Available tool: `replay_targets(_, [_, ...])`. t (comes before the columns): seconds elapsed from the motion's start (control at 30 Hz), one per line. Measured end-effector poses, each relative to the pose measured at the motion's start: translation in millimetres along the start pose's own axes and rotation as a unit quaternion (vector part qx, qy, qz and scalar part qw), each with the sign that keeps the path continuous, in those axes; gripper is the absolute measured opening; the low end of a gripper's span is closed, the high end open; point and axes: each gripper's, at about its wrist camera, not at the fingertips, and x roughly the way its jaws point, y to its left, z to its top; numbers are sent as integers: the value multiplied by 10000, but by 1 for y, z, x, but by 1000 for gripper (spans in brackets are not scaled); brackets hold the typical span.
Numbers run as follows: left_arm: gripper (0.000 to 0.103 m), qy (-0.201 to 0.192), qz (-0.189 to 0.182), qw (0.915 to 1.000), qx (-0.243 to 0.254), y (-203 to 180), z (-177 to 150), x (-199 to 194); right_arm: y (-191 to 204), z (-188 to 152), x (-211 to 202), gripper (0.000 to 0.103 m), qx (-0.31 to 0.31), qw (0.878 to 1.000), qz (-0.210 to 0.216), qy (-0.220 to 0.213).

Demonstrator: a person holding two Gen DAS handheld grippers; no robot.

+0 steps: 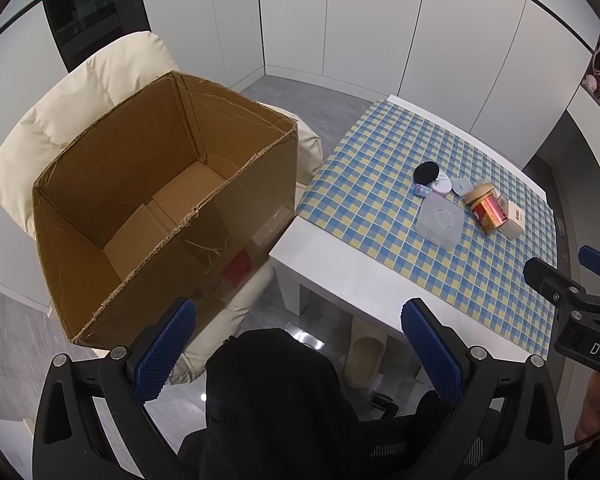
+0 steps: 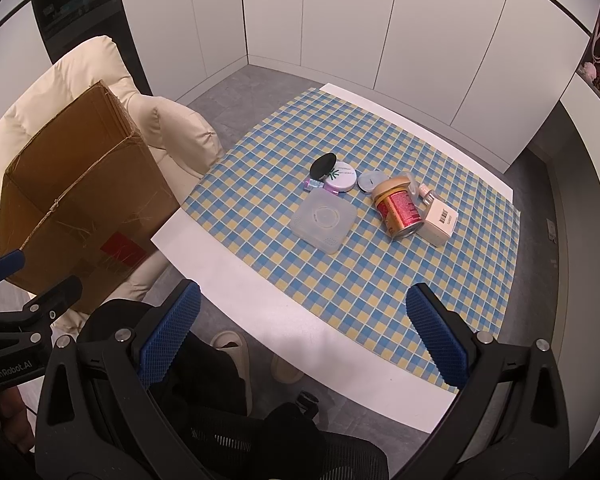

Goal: Organize objects

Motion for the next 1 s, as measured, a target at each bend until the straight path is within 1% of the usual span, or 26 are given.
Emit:
replay_targets(0.63, [102, -19, -26, 10000, 56, -1, 0, 0, 2, -1, 1, 103, -17, 10000, 12, 2])
replay_targets(0.67, [102, -29, -27, 10000, 51, 0, 0, -1, 2, -2, 0, 103, -26, 10000, 9, 1])
replay_targets(0.7, [102, -75, 3, 9999, 69, -1, 0, -2, 2, -1, 0, 103, -182, 9998, 44, -4])
replay_targets(0.77, [102, -119, -11, 9999, 100, -1, 0, -3, 1, -1, 1, 103, -182, 9998, 52, 1])
replay_targets(0.9, [102, -62, -19, 9999, 87, 0, 0, -1, 1, -1, 1, 103, -172, 9998, 58, 7])
replay_targets(1.0, [102, -92, -18, 9999, 86, 0, 0, -2, 1, -1, 1, 103, -185, 9998, 53, 4])
